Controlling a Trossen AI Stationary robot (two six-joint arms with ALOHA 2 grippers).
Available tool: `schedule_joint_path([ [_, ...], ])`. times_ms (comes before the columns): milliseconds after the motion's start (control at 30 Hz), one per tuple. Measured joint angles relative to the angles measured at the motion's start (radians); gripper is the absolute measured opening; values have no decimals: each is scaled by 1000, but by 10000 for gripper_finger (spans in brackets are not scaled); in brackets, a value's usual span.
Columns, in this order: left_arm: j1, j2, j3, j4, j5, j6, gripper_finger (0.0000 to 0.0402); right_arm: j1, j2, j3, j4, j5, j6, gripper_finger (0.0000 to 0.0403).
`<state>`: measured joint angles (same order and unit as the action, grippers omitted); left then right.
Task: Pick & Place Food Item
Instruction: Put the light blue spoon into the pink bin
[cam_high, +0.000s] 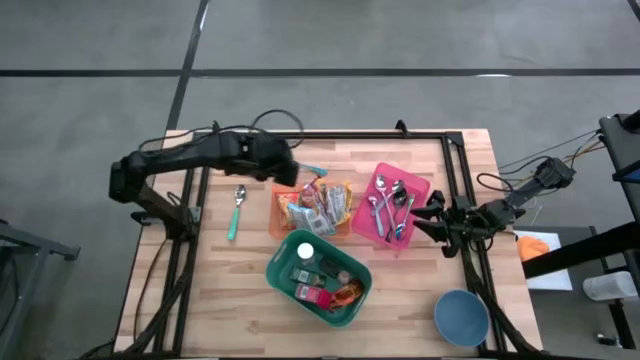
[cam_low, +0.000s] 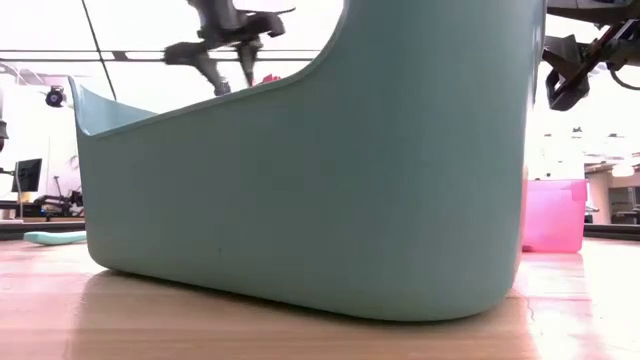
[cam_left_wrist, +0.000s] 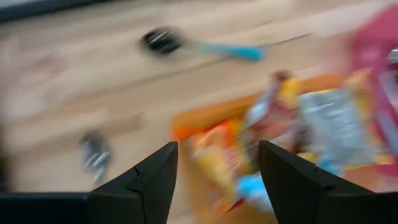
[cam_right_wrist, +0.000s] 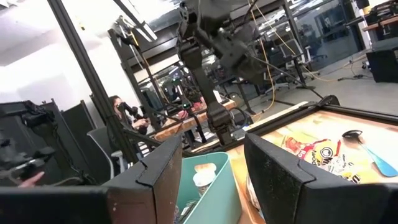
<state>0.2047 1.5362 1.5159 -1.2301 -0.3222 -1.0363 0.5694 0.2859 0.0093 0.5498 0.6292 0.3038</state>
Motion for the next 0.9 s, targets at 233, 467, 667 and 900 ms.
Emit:
schedule_joint_path([
  [233, 0, -145, -229, -74, 10, -209, 222, 0, 0, 0, 0, 0, 0, 171],
  [467, 0, -287, -530, 30, 101, -325, 222, 0, 0, 0, 0, 0, 0, 171],
  [667, 0, -348, -760, 182, 204, -372, 222, 0, 0, 0, 1, 0, 0, 171],
  [900, 10, -361, -893, 283, 211, -354, 222, 0, 0, 0, 1, 0, 0, 171],
])
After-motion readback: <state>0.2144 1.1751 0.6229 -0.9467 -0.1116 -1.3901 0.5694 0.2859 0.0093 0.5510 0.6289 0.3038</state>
